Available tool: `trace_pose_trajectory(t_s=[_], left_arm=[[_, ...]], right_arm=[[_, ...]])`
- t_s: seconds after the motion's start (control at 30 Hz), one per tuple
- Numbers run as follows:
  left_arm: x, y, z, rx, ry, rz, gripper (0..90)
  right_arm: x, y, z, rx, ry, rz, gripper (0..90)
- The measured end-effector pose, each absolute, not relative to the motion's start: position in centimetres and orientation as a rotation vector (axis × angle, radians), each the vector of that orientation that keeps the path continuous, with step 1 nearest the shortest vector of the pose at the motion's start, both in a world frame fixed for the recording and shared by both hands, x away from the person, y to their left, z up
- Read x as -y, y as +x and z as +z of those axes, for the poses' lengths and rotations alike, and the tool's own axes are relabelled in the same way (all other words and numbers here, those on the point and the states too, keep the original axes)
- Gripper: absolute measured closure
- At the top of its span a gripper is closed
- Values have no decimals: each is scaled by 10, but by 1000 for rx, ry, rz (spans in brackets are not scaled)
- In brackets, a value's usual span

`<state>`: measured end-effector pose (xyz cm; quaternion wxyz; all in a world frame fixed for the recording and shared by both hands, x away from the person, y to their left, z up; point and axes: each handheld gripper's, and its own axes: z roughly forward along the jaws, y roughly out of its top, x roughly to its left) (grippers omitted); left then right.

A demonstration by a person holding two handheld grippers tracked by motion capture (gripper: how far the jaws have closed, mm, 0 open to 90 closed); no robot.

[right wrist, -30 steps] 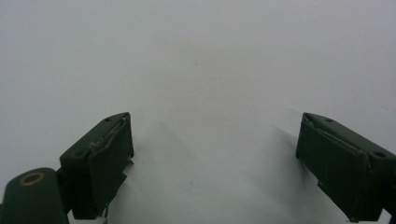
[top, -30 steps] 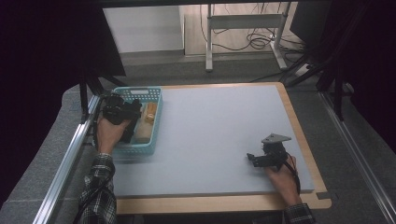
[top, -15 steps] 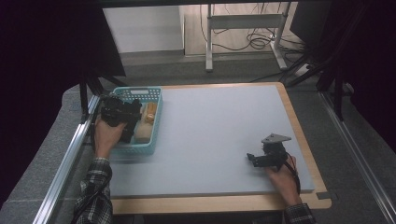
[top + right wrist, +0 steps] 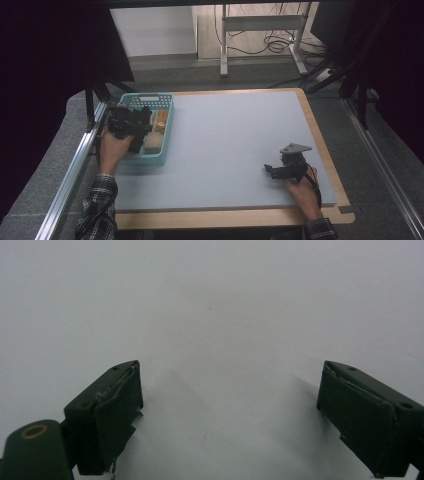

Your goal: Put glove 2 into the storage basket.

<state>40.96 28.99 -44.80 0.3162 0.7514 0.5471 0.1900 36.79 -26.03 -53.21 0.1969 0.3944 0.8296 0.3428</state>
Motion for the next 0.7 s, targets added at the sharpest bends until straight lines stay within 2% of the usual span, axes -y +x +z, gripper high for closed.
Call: trace_pose_trajectory(t_s=[0.7], left_arm=[[-257,392,-443,-1287,2023,470,0]], right_arm=[[260,368,-532,-2322,1104,959,107]])
